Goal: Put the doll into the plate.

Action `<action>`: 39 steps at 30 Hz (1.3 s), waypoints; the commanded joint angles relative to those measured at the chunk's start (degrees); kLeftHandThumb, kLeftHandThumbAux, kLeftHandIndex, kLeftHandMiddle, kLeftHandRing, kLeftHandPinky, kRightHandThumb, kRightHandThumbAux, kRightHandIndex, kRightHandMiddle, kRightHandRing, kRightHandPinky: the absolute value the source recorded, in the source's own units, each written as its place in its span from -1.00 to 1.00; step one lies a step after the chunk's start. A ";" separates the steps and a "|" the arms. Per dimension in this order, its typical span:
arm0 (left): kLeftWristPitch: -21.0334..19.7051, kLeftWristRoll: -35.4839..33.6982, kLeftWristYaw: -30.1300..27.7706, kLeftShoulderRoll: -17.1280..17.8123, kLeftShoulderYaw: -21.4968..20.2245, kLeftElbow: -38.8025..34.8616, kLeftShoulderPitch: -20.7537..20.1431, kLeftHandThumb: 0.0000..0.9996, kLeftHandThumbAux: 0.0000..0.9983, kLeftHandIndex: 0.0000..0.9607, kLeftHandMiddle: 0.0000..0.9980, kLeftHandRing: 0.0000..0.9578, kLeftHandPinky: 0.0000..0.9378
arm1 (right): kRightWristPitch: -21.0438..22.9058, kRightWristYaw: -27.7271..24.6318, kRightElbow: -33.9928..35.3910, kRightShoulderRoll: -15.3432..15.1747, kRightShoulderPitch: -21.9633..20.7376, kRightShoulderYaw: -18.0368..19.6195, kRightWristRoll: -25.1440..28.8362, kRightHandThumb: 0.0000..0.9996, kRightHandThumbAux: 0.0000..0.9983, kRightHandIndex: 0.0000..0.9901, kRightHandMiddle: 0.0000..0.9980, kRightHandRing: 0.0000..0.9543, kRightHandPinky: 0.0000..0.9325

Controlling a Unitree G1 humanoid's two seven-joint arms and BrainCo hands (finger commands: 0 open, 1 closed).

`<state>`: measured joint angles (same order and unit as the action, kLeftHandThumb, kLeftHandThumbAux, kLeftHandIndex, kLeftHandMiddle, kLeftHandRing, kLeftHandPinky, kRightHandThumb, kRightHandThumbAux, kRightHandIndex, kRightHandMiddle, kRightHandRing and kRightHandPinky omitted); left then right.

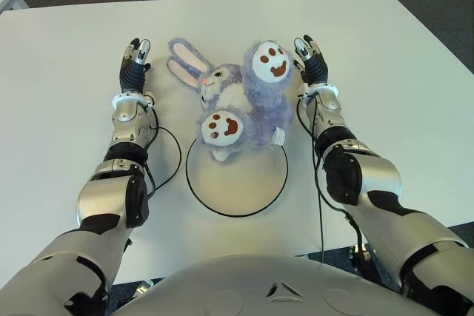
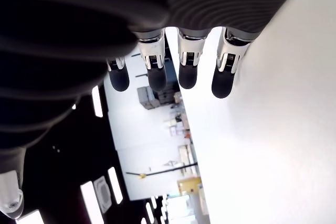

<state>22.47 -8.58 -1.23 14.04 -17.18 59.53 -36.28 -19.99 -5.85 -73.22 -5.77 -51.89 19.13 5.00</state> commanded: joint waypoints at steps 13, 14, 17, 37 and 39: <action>2.92 -0.22 1.20 -1.54 -0.53 1.73 3.86 -1.00 -0.25 -1.00 -0.89 -0.94 -1.00 | -0.66 2.64 -0.96 1.62 3.50 -2.56 -1.68 -1.00 0.23 -0.99 -0.95 -0.99 -1.00; 3.11 -0.09 1.46 -1.59 -0.46 1.63 3.98 -1.00 -0.25 -1.00 -0.89 -0.94 -1.00 | -0.88 2.88 -0.94 1.64 3.62 -2.86 -1.86 -1.00 0.23 -0.99 -0.94 -0.99 -1.00; 3.51 0.20 2.12 -1.67 -0.25 1.52 4.16 -1.00 -0.26 -1.00 -0.89 -0.94 -1.00 | -1.44 3.38 -0.85 1.77 3.97 -3.56 -2.15 -1.00 0.26 -0.99 -0.94 -0.98 -1.00; 6.55 2.74 4.33 -3.22 2.14 -4.29 9.02 -1.00 -0.25 -1.00 -0.88 -0.92 -1.00 | -7.56 4.53 0.45 3.75 6.49 -4.70 -1.54 -1.00 0.27 -0.97 -0.91 -0.96 -1.00; 6.47 2.68 3.99 -3.26 2.40 -5.12 9.56 -1.00 -0.26 -1.00 -0.89 -0.93 -1.00 | -8.26 4.48 0.62 4.03 6.76 -4.54 -1.30 -1.00 0.28 -0.97 -0.91 -0.95 -0.98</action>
<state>29.03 -6.64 2.91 12.75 -15.55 53.79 -31.56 -28.42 -1.35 -71.37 -3.10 -48.50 14.39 3.11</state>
